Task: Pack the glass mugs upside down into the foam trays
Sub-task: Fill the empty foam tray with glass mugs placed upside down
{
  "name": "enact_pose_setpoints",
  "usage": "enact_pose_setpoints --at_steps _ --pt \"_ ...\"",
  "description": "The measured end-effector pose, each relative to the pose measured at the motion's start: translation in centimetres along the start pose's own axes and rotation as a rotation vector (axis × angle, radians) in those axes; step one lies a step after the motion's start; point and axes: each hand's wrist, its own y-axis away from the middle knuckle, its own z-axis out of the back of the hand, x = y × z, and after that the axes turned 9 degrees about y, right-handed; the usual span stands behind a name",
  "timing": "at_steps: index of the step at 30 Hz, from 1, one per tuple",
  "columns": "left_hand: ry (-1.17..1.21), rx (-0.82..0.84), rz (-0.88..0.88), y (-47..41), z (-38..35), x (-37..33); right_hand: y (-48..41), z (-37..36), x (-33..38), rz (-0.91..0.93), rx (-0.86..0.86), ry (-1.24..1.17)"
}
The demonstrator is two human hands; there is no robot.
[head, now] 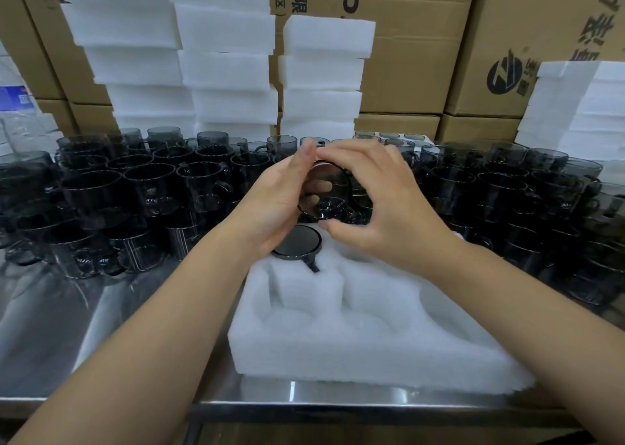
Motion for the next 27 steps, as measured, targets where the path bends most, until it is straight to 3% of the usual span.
enact_pose_setpoints --at_steps 8,13,20,27 --pt "0.008 0.016 -0.011 -0.1 -0.3 0.0 0.0 0.4 0.4 0.03 -0.054 0.009" --pt "-0.023 0.01 -0.01 0.0 -0.4 0.0 -0.1 1.3 -0.1 -0.123 -0.061 -0.001" --pt "-0.366 0.041 -0.231 0.8 -1.2 0.5 1.0 2.3 -0.7 -0.529 0.007 -0.451" --pt "-0.646 -0.011 -0.104 1.3 -1.4 0.6 2.0 1.4 -0.6 -0.599 0.113 -0.431"
